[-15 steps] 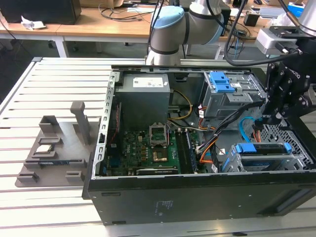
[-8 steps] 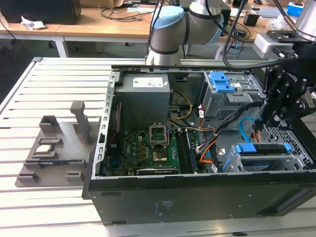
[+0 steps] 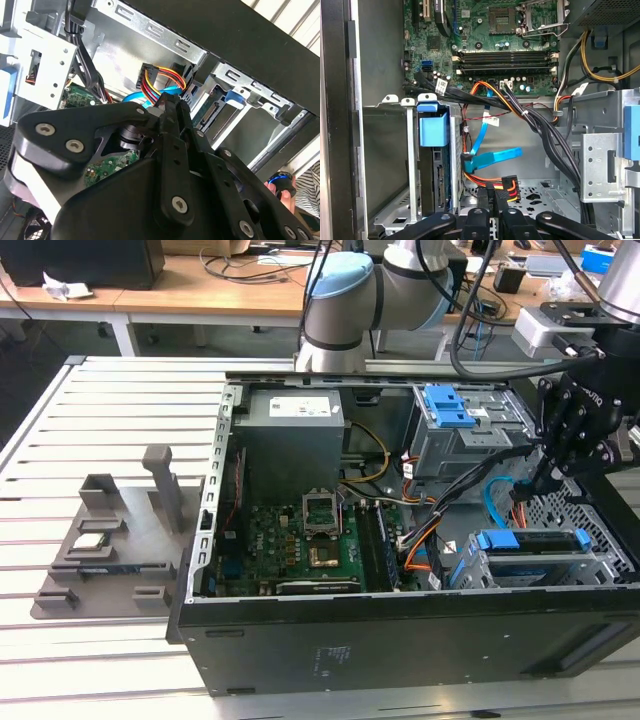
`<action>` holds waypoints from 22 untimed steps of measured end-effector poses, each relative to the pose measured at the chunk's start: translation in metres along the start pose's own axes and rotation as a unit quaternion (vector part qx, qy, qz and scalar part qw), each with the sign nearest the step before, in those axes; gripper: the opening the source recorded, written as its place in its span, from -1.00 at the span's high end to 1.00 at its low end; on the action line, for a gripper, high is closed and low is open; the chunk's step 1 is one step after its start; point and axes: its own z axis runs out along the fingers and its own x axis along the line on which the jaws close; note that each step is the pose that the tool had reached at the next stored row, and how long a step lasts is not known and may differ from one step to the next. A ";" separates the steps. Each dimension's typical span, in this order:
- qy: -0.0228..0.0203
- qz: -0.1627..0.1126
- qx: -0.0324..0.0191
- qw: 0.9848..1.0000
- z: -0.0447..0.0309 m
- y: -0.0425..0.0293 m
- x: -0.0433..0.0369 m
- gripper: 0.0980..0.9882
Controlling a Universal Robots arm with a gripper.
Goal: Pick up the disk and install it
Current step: 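Insert the first disk wire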
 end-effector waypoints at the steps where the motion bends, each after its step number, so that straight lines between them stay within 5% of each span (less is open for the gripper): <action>1: 0.000 0.000 0.000 1.000 0.0000 0.0000 0.0000 0.84; 22: 0.000 0.000 0.000 1.000 0.0056 -0.0002 0.0064 0.84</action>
